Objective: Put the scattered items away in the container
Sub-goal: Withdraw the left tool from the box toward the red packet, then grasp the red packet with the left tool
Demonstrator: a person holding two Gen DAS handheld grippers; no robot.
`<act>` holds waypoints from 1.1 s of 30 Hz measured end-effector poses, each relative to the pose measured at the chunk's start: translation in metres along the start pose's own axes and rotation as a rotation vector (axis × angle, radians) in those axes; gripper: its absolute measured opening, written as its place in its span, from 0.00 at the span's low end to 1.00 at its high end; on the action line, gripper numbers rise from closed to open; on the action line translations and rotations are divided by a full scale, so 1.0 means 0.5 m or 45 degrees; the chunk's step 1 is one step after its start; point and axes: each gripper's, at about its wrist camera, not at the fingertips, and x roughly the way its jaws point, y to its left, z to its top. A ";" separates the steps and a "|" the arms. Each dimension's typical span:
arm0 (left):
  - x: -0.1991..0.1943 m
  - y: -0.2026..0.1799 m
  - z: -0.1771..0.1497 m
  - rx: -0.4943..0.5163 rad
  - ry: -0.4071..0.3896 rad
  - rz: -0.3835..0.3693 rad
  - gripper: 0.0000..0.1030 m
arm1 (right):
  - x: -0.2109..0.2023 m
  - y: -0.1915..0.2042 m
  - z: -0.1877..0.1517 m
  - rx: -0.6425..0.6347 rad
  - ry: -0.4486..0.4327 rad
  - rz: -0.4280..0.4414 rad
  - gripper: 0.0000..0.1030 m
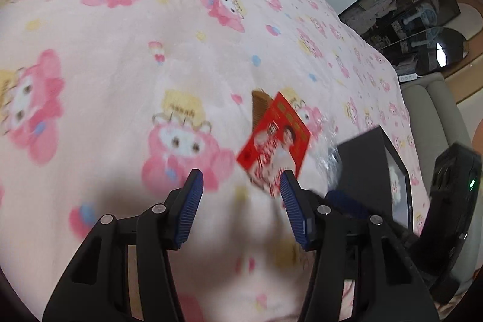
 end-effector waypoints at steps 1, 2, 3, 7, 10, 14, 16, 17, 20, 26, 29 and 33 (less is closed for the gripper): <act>0.017 0.003 0.012 0.000 0.014 0.002 0.52 | 0.014 -0.003 0.006 0.021 0.009 -0.002 0.52; 0.032 0.005 0.023 0.001 0.027 0.006 0.52 | 0.029 -0.008 0.013 0.050 0.015 -0.008 0.52; 0.047 0.006 0.033 0.004 0.039 0.009 0.52 | 0.036 -0.012 0.018 0.064 0.018 -0.016 0.52; 0.105 -0.003 0.067 0.037 0.066 0.017 0.52 | 0.058 -0.039 0.043 0.142 -0.014 -0.064 0.58; 0.139 -0.010 0.086 0.035 0.090 0.015 0.52 | 0.095 -0.074 0.051 0.232 0.048 -0.037 0.60; 0.147 -0.021 0.086 0.049 0.096 -0.003 0.53 | 0.108 -0.093 0.052 0.285 0.054 0.044 0.61; 0.147 -0.028 0.081 0.059 0.107 -0.039 0.53 | 0.110 -0.087 0.053 0.260 0.048 0.078 0.61; 0.148 -0.033 0.078 0.063 0.116 -0.059 0.49 | 0.111 -0.081 0.052 0.244 0.048 0.120 0.61; 0.149 -0.036 0.071 0.053 0.153 -0.068 0.32 | 0.110 -0.064 0.047 0.186 0.051 0.153 0.58; 0.065 -0.004 0.020 -0.006 0.138 -0.048 0.22 | 0.065 -0.045 0.018 0.101 0.068 0.227 0.44; 0.016 0.008 -0.035 -0.013 0.161 0.000 0.22 | 0.040 -0.026 -0.024 0.050 0.138 0.290 0.42; -0.004 0.031 -0.117 -0.026 0.263 0.021 0.25 | 0.019 -0.014 -0.095 0.050 0.231 0.363 0.42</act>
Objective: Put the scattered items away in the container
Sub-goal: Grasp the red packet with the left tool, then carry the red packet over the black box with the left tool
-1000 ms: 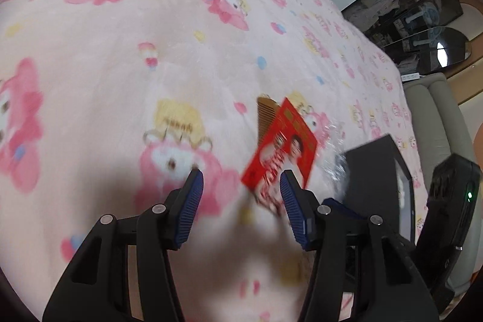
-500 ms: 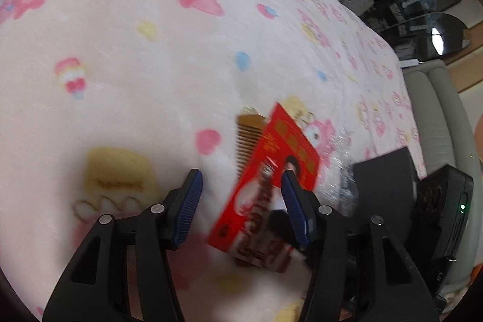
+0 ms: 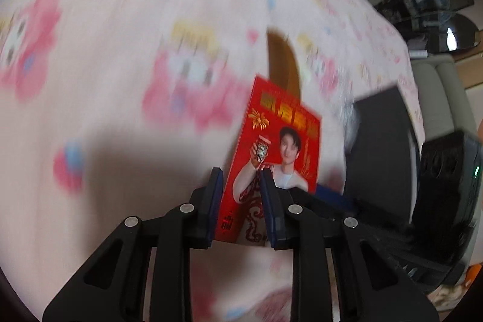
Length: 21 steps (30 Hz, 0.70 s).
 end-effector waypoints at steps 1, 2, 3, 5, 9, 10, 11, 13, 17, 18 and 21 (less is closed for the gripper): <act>0.001 0.006 -0.011 -0.006 0.012 -0.014 0.25 | 0.002 0.001 -0.010 -0.003 0.015 -0.005 0.42; 0.000 0.011 -0.016 -0.011 0.009 -0.020 0.25 | 0.005 0.000 -0.015 -0.007 0.027 -0.011 0.42; -0.002 0.015 -0.017 -0.015 -0.003 -0.016 0.26 | 0.009 -0.002 -0.015 -0.008 0.031 -0.014 0.42; -0.006 0.018 -0.008 -0.018 -0.043 -0.013 0.26 | 0.014 -0.004 -0.011 -0.002 0.028 -0.047 0.42; 0.011 0.011 0.024 -0.004 -0.088 0.007 0.25 | 0.021 -0.015 0.017 -0.034 -0.037 -0.130 0.47; 0.020 0.011 0.029 -0.015 -0.069 0.020 0.25 | 0.030 -0.019 0.021 -0.031 -0.017 -0.127 0.46; 0.024 0.010 0.030 -0.021 -0.060 0.014 0.23 | 0.038 -0.025 0.024 -0.016 0.007 -0.111 0.45; 0.010 -0.002 0.021 -0.003 -0.066 -0.002 0.24 | 0.029 -0.028 0.022 -0.006 0.008 -0.045 0.35; -0.046 -0.040 -0.010 0.054 -0.112 -0.008 0.24 | -0.035 -0.003 0.000 -0.070 -0.086 -0.034 0.34; -0.065 -0.053 -0.019 0.071 -0.130 -0.004 0.24 | -0.049 -0.001 -0.003 -0.071 -0.104 -0.025 0.34; -0.119 -0.096 -0.041 0.123 -0.179 -0.006 0.24 | -0.118 0.010 -0.018 -0.087 -0.193 0.005 0.34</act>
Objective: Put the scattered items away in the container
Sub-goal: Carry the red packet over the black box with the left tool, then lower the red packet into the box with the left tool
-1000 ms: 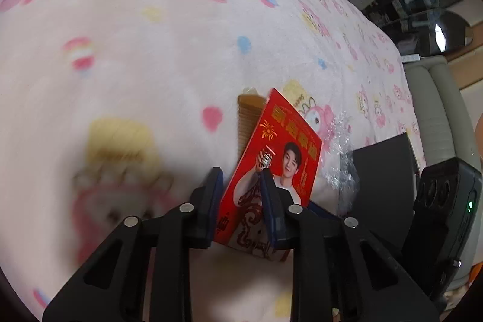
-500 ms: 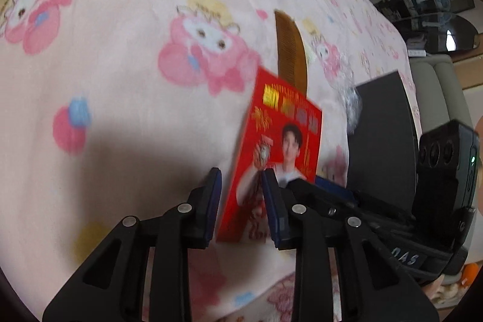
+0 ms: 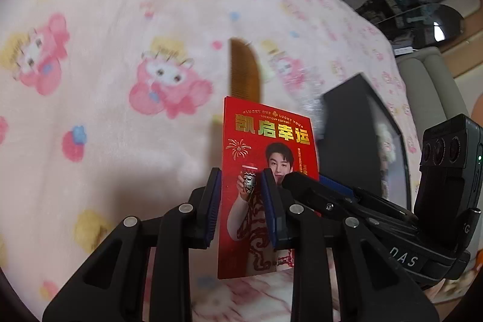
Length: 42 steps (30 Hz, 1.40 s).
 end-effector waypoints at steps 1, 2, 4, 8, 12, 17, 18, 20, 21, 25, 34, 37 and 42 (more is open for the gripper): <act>-0.018 -0.018 -0.004 0.020 -0.012 -0.003 0.24 | -0.007 0.007 0.000 -0.004 -0.021 0.001 0.34; -0.034 -0.035 -0.009 0.041 -0.024 -0.004 0.24 | -0.032 0.012 -0.004 -0.014 -0.051 0.004 0.34; -0.061 -0.078 -0.020 0.090 -0.048 -0.014 0.24 | -0.081 0.016 -0.014 -0.040 -0.102 0.003 0.34; -0.084 -0.166 -0.043 0.173 -0.071 -0.051 0.24 | -0.173 -0.003 -0.028 -0.058 -0.201 -0.022 0.34; -0.049 -0.281 -0.057 0.262 -0.045 -0.110 0.25 | -0.256 -0.057 -0.044 -0.048 -0.274 -0.072 0.34; 0.047 -0.442 -0.071 0.355 0.023 -0.174 0.25 | -0.346 -0.192 -0.060 -0.009 -0.322 -0.179 0.34; 0.070 -0.468 -0.073 0.364 0.041 -0.190 0.25 | -0.358 -0.213 -0.060 -0.008 -0.325 -0.194 0.34; 0.118 -0.516 -0.077 0.373 0.082 -0.220 0.25 | -0.379 -0.272 -0.059 -0.004 -0.321 -0.244 0.34; 0.139 -0.536 -0.079 0.377 0.098 -0.228 0.25 | -0.386 -0.302 -0.059 -0.006 -0.318 -0.271 0.34; 0.231 -0.602 -0.084 0.399 0.153 -0.221 0.25 | -0.396 -0.415 -0.063 0.052 -0.306 -0.294 0.34; 0.334 -0.624 -0.095 0.371 0.220 -0.111 0.26 | -0.337 -0.546 -0.078 0.258 -0.191 -0.140 0.34; 0.340 -0.618 -0.091 0.361 0.222 -0.110 0.26 | -0.336 -0.533 -0.077 0.236 -0.191 -0.175 0.34; 0.353 -0.610 -0.101 0.373 0.229 -0.033 0.20 | -0.323 -0.517 -0.081 0.163 -0.162 -0.308 0.31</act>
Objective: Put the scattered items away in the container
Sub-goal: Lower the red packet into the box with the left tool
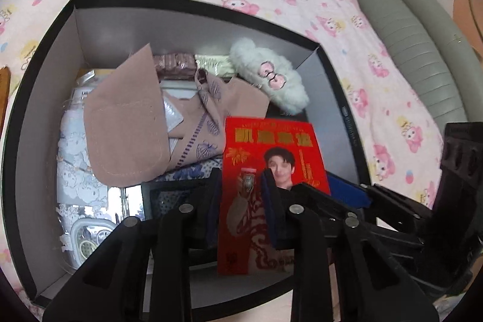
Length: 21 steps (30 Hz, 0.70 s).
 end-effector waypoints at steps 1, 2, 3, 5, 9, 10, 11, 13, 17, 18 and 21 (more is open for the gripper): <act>0.003 0.003 0.000 -0.006 0.006 0.007 0.20 | 0.003 0.003 0.001 -0.009 0.000 -0.022 0.31; 0.009 0.004 0.000 -0.008 0.012 0.020 0.20 | 0.003 0.005 -0.001 -0.020 0.000 -0.047 0.31; 0.013 0.005 0.000 -0.007 0.017 0.037 0.20 | 0.005 0.007 -0.001 -0.030 0.000 -0.066 0.31; 0.020 0.006 -0.002 0.004 0.026 0.070 0.20 | 0.010 0.016 -0.003 -0.067 0.001 -0.125 0.31; 0.021 0.007 -0.003 0.019 0.037 0.084 0.19 | 0.025 0.011 -0.004 -0.062 0.041 -0.110 0.31; 0.021 0.008 -0.003 0.017 0.043 0.083 0.20 | 0.028 0.005 -0.003 -0.038 0.061 -0.081 0.31; 0.020 0.007 -0.002 0.019 0.044 0.085 0.20 | 0.029 0.003 -0.002 -0.026 0.071 -0.071 0.31; 0.009 0.004 -0.003 0.020 0.020 0.069 0.20 | 0.023 0.009 -0.004 -0.043 0.054 -0.114 0.31; -0.013 0.003 -0.006 -0.015 -0.058 0.041 0.20 | -0.031 0.040 -0.012 -0.123 -0.133 -0.263 0.37; -0.014 0.002 -0.007 -0.017 -0.060 0.043 0.20 | -0.049 0.046 -0.013 -0.140 -0.187 -0.283 0.39; -0.012 0.004 -0.009 0.001 -0.022 0.073 0.20 | -0.076 0.046 -0.010 -0.124 -0.255 -0.308 0.42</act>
